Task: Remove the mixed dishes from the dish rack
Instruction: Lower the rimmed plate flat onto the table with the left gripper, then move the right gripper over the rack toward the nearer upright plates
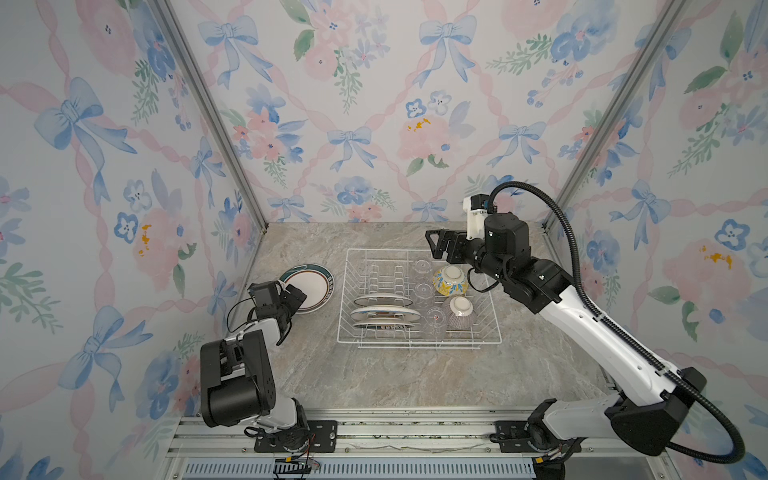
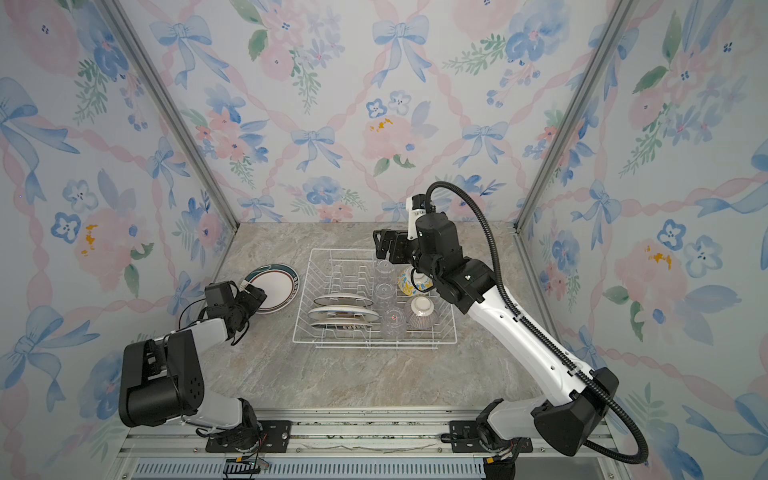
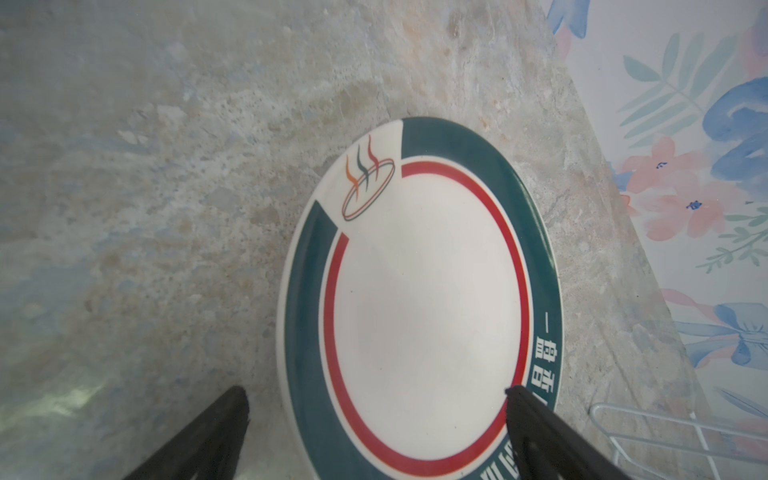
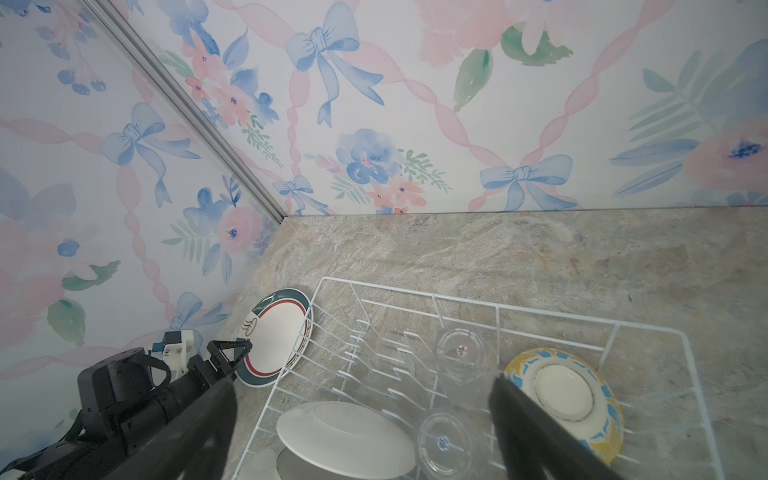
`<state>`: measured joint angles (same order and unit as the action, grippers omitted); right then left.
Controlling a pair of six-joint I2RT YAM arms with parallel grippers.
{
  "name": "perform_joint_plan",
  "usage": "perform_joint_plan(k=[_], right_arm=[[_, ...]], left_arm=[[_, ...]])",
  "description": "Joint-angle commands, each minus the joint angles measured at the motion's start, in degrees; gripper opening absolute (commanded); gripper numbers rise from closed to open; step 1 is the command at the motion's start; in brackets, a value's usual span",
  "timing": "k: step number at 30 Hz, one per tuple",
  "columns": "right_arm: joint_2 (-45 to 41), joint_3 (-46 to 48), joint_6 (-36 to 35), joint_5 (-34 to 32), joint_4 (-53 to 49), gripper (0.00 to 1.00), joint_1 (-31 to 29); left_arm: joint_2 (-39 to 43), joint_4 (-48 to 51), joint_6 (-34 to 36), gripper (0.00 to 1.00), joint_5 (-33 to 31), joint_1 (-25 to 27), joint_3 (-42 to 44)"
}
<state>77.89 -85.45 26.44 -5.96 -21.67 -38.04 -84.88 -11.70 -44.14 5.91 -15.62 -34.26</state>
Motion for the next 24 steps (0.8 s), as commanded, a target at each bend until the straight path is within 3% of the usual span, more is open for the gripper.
perform_joint_plan(k=[1,24], right_arm=[[-0.3,-2.3,1.6,2.3,-1.7,0.97,-0.7],[-2.5,-2.9,2.1,3.0,-0.9,0.97,-1.8]], left_arm=[[2.0,3.9,1.4,0.98,-3.3,1.0,-1.4],[11.5,7.5,1.8,0.98,-5.2,3.7,0.5]])
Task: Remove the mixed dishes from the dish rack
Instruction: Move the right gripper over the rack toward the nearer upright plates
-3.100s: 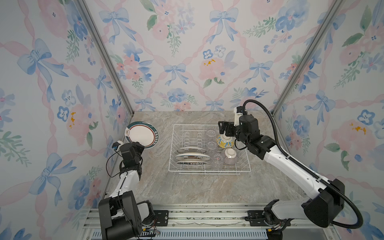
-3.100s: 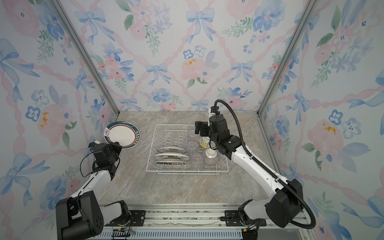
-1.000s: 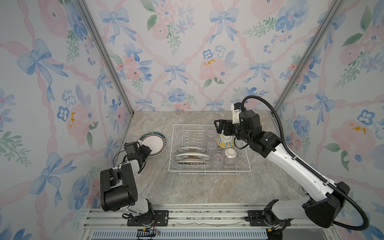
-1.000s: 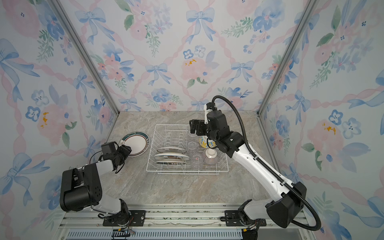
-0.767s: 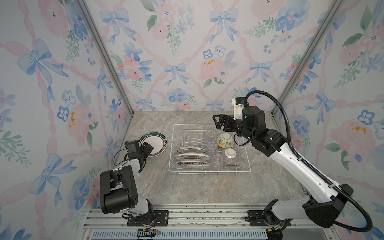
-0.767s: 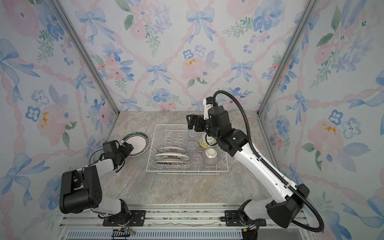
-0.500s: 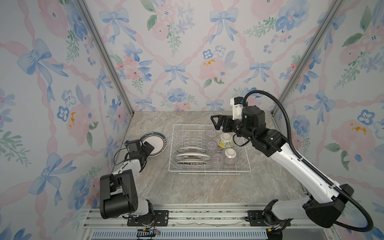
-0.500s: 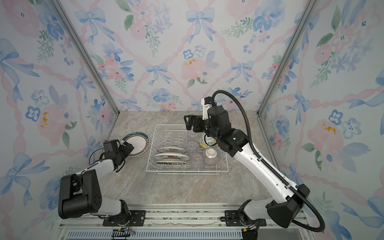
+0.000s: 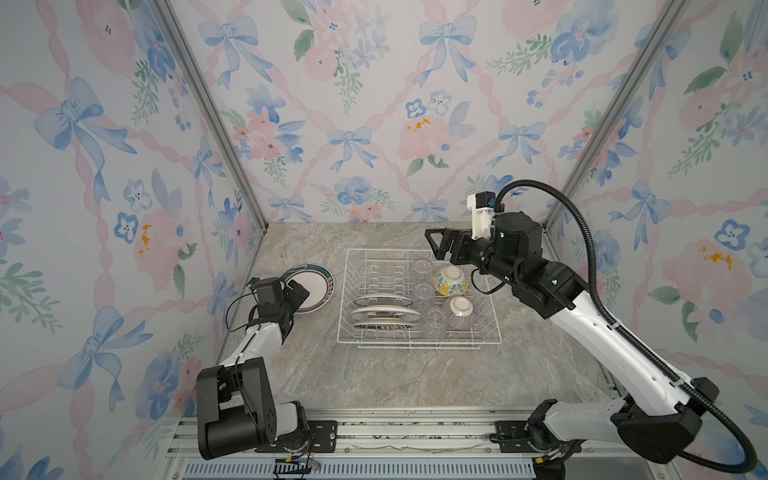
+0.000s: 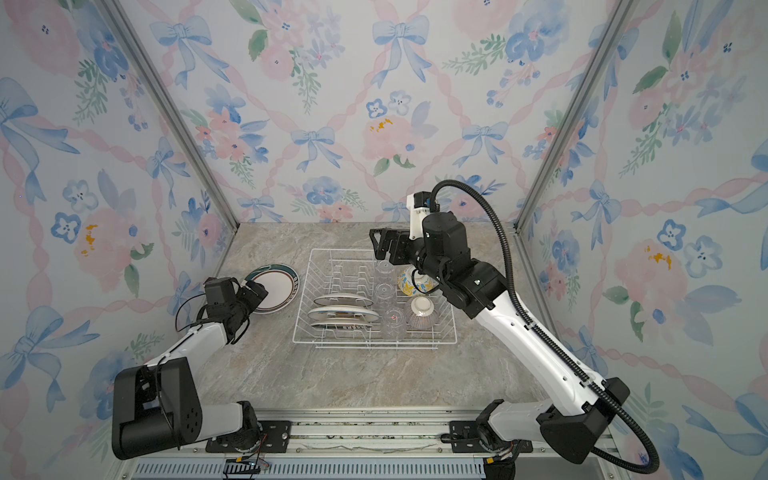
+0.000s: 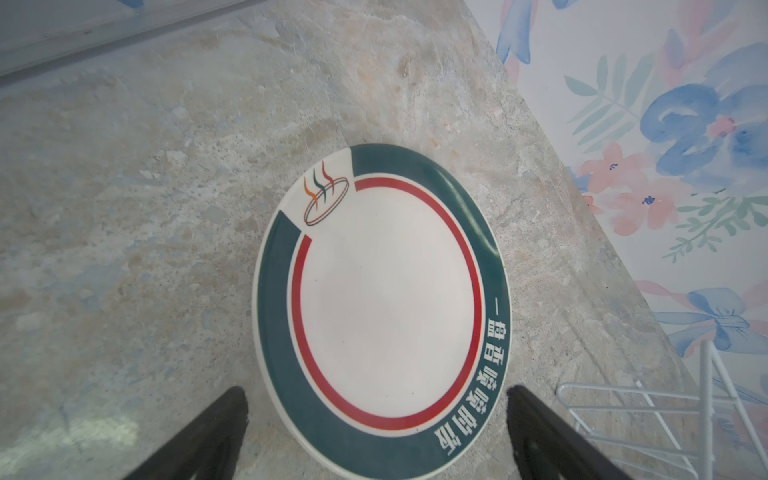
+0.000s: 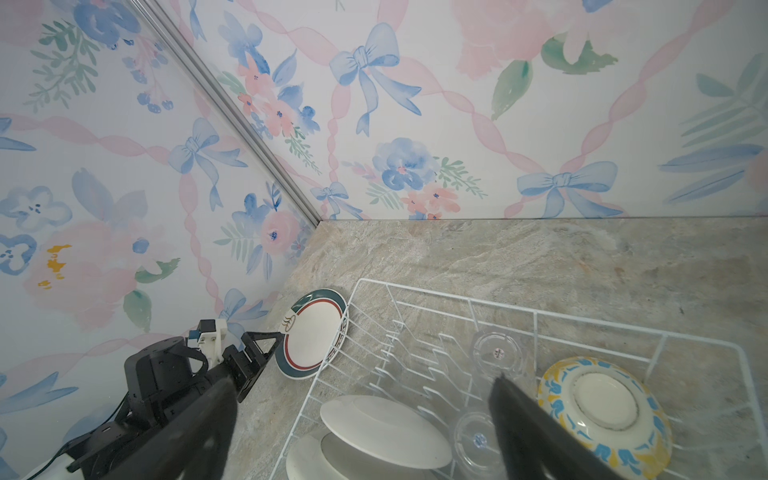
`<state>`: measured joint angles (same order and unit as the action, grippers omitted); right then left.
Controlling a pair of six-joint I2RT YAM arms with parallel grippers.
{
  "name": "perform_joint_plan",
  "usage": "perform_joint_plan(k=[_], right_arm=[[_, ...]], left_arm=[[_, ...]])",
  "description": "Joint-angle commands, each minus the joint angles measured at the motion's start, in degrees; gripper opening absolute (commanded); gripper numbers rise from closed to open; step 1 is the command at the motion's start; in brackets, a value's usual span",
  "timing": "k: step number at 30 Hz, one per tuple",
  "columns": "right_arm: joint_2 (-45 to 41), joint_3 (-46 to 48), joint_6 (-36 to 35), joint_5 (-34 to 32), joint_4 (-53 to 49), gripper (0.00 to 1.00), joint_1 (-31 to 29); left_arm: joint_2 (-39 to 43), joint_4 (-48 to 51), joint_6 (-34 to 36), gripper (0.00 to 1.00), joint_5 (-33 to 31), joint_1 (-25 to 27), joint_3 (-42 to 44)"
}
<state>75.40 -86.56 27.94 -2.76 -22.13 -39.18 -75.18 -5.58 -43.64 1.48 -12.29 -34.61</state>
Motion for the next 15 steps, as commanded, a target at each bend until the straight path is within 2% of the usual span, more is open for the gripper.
perform_joint_plan(k=[1,15], right_arm=[[0.2,-2.0,1.0,-0.2,-0.8,0.97,-0.6],[-0.8,-0.7,2.0,-4.1,-0.2,0.97,-1.5]], left_arm=[[2.1,1.5,1.3,0.98,-0.8,0.4,0.9],[7.7,2.1,0.8,0.98,0.0,1.3,2.1]])
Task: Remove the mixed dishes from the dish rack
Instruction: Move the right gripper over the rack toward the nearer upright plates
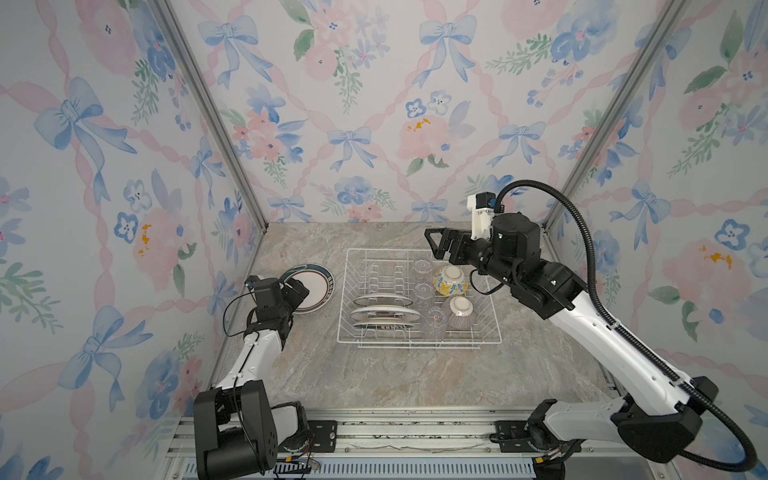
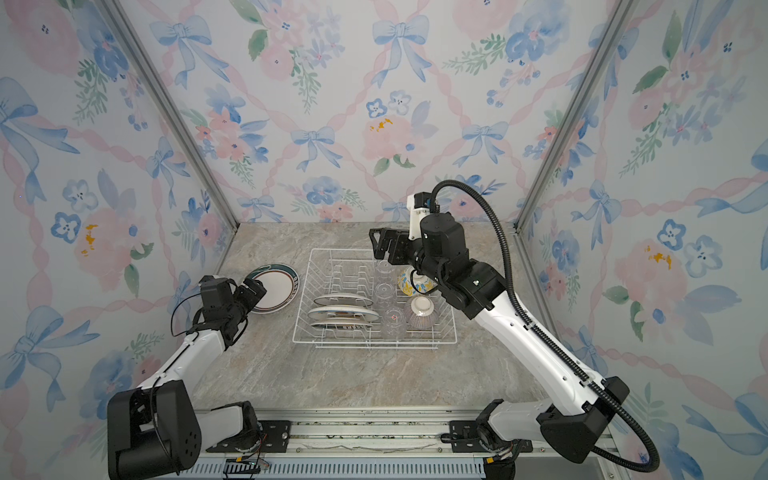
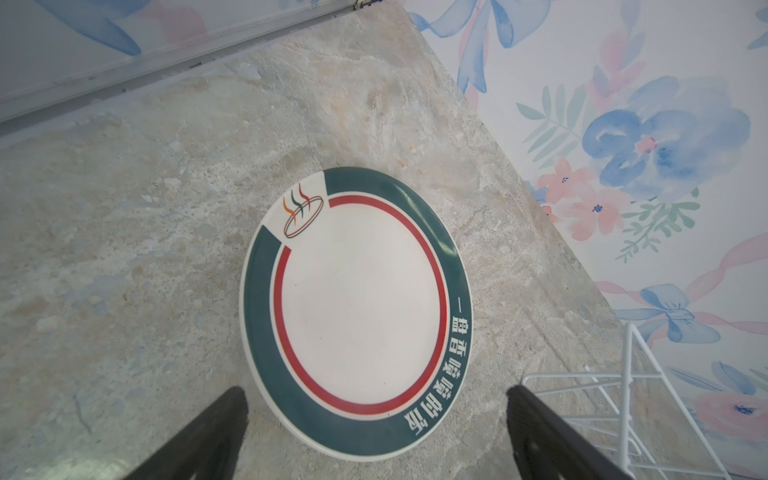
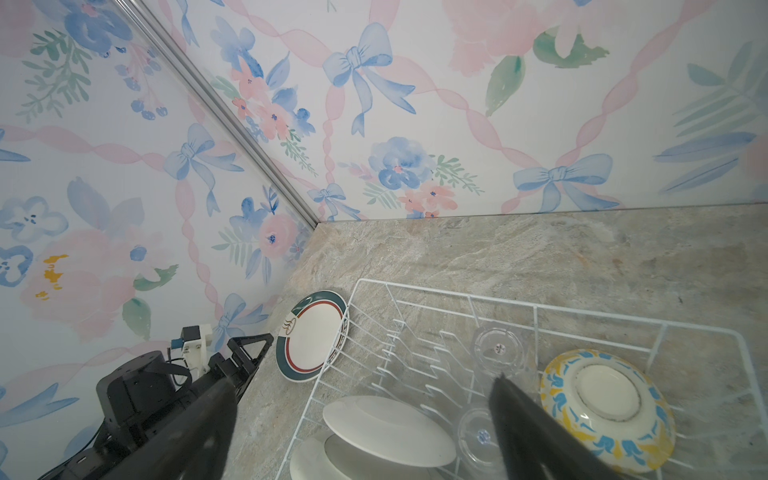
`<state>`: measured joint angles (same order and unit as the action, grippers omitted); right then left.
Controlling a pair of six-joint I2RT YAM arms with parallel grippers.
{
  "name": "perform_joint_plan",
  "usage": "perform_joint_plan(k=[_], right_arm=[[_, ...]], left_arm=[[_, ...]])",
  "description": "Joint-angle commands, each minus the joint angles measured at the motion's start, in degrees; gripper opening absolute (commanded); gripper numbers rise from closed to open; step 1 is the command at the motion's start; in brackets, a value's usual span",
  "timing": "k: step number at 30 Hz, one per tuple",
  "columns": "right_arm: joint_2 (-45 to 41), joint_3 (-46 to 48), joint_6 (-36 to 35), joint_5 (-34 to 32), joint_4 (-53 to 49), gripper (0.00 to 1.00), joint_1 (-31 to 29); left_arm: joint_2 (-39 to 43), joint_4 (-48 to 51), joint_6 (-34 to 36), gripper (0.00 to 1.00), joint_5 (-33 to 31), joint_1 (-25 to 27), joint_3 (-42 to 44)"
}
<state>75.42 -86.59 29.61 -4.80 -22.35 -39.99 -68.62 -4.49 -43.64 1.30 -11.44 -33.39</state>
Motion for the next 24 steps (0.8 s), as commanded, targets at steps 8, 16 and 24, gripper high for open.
perform_joint_plan(k=[8,16,24], right_arm=[[0.6,2.2,-1.3,-1.4,-0.2,0.97,1.5],[-0.1,7.2,-6.4,0.4,0.3,0.97,1.5],[-1.5,11.3,-16.7,7.7,-6.3,0.97,-1.5]], left_arm=[[4.3,1.1,-0.2,0.98,4.8,1.8,0.4],[9.7,2.6,0.4,0.98,6.5,6.8,-0.7],[13.9,3.2,2.9,0.98,7.0,8.5,-0.9]])
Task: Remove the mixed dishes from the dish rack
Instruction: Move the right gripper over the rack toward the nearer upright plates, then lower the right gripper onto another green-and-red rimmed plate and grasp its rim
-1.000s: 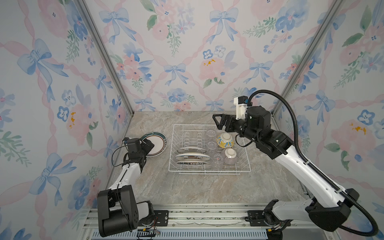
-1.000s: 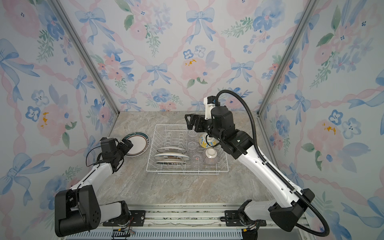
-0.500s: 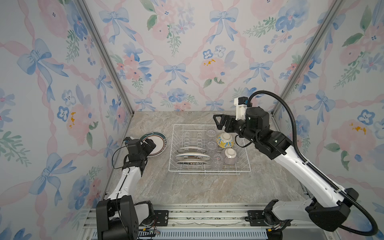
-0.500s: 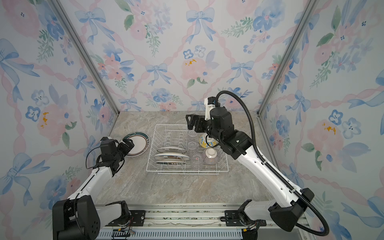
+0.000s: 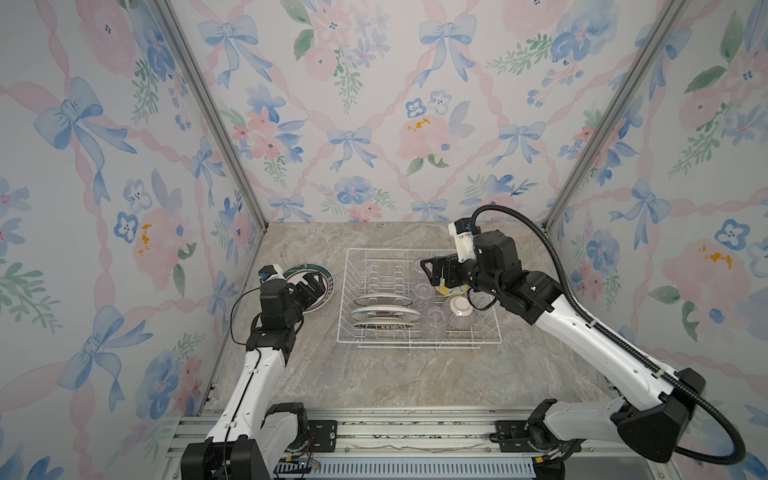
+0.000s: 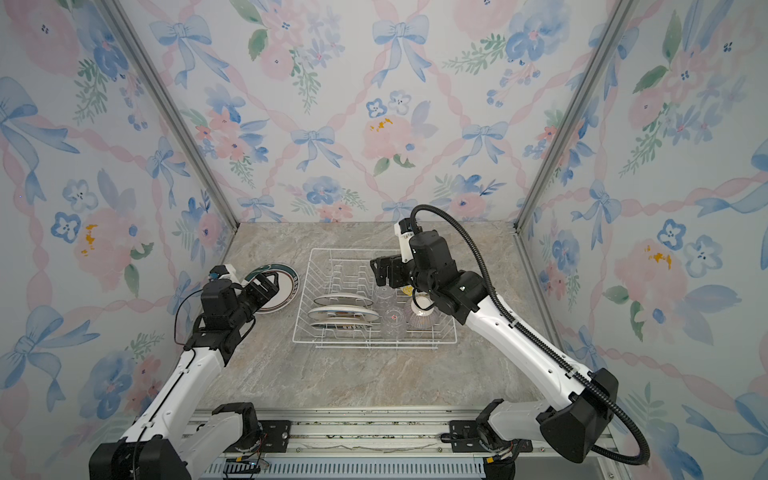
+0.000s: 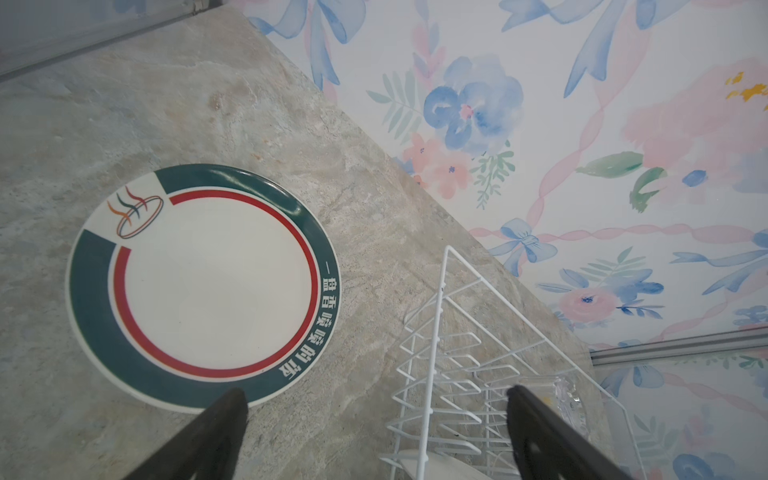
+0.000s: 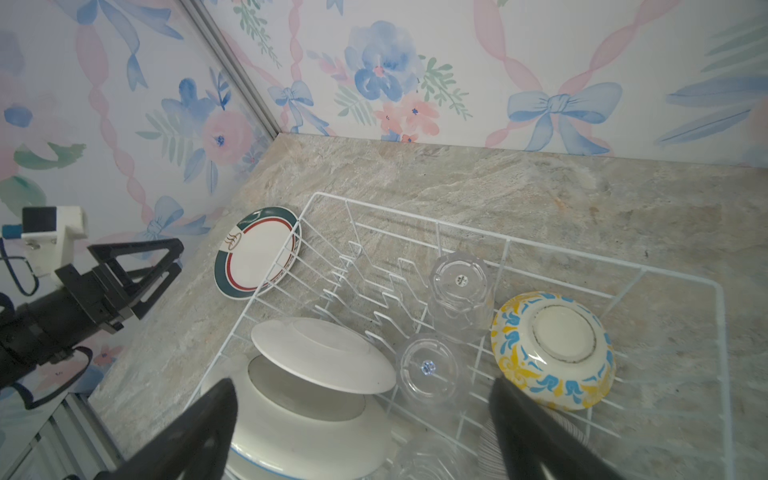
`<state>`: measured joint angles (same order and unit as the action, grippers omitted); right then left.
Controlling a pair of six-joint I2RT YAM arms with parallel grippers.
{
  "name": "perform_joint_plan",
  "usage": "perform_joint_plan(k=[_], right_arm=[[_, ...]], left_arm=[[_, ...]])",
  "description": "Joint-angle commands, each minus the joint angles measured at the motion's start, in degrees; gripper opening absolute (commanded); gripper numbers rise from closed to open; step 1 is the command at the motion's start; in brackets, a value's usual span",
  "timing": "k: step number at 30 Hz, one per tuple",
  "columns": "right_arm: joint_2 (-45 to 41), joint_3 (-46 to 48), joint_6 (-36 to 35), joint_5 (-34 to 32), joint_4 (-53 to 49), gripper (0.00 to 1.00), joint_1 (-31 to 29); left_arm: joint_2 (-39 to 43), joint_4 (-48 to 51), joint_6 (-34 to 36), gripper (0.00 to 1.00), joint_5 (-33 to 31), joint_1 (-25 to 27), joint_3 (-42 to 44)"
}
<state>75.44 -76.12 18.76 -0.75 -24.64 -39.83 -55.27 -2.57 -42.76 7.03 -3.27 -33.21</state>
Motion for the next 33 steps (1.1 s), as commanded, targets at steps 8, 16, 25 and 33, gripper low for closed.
perform_joint_plan(k=[8,16,25,33], right_arm=[[-2.3,1.0,-14.7,1.4,-12.3,0.97,-9.4],[-0.4,1.7,-18.1,5.4,-14.3,0.97,-15.2],[3.9,0.4,-20.4,7.5,-16.5,0.92,-19.3],[7.9,-1.3,-21.2,9.0,-16.3,0.71,-19.6]], left_arm=[[-1.4,1.2,3.1,0.98,4.5,0.5,-1.4],[-2.0,0.9,2.3,0.98,6.0,0.7,-1.1],[-0.5,0.9,1.9,0.98,9.2,1.6,-2.3],[1.2,0.8,0.8,0.98,10.5,1.9,-1.9]])
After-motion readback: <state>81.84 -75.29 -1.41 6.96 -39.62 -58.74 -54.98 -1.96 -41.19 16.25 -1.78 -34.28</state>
